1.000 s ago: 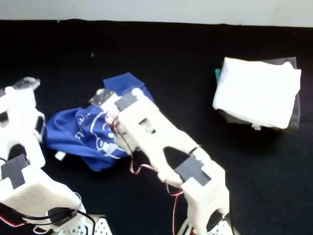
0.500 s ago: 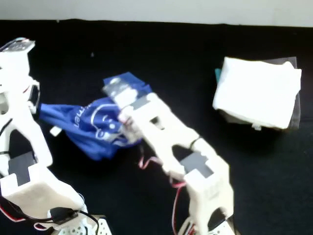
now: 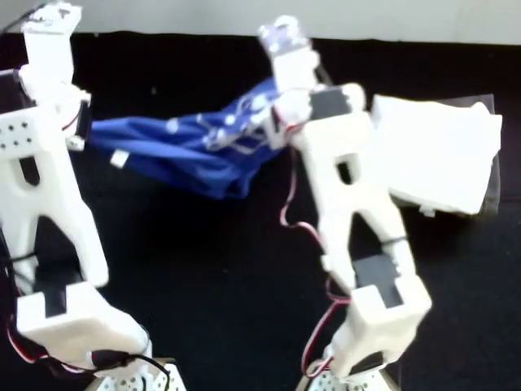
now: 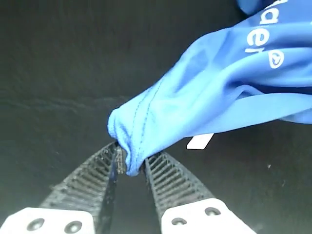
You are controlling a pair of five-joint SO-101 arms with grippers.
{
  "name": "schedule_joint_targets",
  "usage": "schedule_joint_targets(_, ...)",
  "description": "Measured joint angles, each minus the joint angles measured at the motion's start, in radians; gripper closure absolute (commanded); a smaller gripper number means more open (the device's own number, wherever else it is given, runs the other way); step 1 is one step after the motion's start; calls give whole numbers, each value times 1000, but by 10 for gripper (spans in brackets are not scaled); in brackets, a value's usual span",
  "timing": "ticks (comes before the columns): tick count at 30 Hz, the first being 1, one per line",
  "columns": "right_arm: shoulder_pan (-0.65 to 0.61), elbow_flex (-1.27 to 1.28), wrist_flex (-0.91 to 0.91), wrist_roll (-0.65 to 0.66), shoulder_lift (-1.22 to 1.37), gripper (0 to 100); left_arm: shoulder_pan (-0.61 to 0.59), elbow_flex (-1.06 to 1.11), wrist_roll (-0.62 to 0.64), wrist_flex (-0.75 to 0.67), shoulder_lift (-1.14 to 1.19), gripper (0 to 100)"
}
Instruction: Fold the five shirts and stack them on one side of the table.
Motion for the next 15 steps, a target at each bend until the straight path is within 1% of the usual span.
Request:
schedule_joint_targets(6, 46, -233, 161, 74, -127, 992, 97, -3, 37, 2, -201, 992)
schedule_joint_targets(10, 54, -394, 256, 130, -195, 992, 157, -5, 41, 2, -339, 992)
schedule_joint_targets(12, 54, -454, 267, 147, -216, 992, 178, -8, 41, 2, -388, 992)
schedule_joint_targets(15, 55, -450, 252, 155, -210, 989, 186, 12, 41, 2, -416, 992)
